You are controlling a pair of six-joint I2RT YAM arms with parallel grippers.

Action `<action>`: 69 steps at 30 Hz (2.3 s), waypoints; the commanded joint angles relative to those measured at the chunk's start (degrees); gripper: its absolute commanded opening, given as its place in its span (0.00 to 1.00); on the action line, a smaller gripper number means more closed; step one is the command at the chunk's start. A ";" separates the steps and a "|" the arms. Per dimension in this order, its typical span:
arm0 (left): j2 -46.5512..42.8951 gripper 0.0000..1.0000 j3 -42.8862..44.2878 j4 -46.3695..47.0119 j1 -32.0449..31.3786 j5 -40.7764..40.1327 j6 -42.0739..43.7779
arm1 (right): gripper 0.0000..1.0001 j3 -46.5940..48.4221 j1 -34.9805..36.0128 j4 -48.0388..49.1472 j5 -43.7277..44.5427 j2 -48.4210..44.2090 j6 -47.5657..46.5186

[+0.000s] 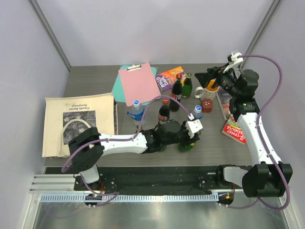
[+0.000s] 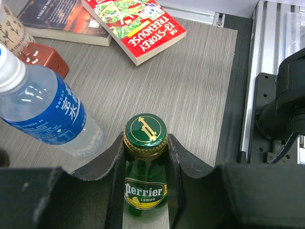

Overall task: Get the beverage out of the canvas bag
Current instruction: Place the drink at the center of the board, then adjust the canvas bag at the center of the board.

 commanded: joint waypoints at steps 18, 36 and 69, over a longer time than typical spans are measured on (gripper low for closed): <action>1.10 0.21 2.41 12.60 -1.04 2.31 0.03 | 0.80 -0.78 -0.10 2.81 -1.40 -2.23 1.25; -3.29 0.62 -1.64 10.06 -1.13 -0.41 2.32 | 0.80 -0.35 -0.10 3.60 -2.01 -1.44 2.05; -37.93 1.00 31.49 -51.02 15.47 -46.83 -6.64 | 0.81 24.33 28.88 -30.92 -20.65 12.89 -44.86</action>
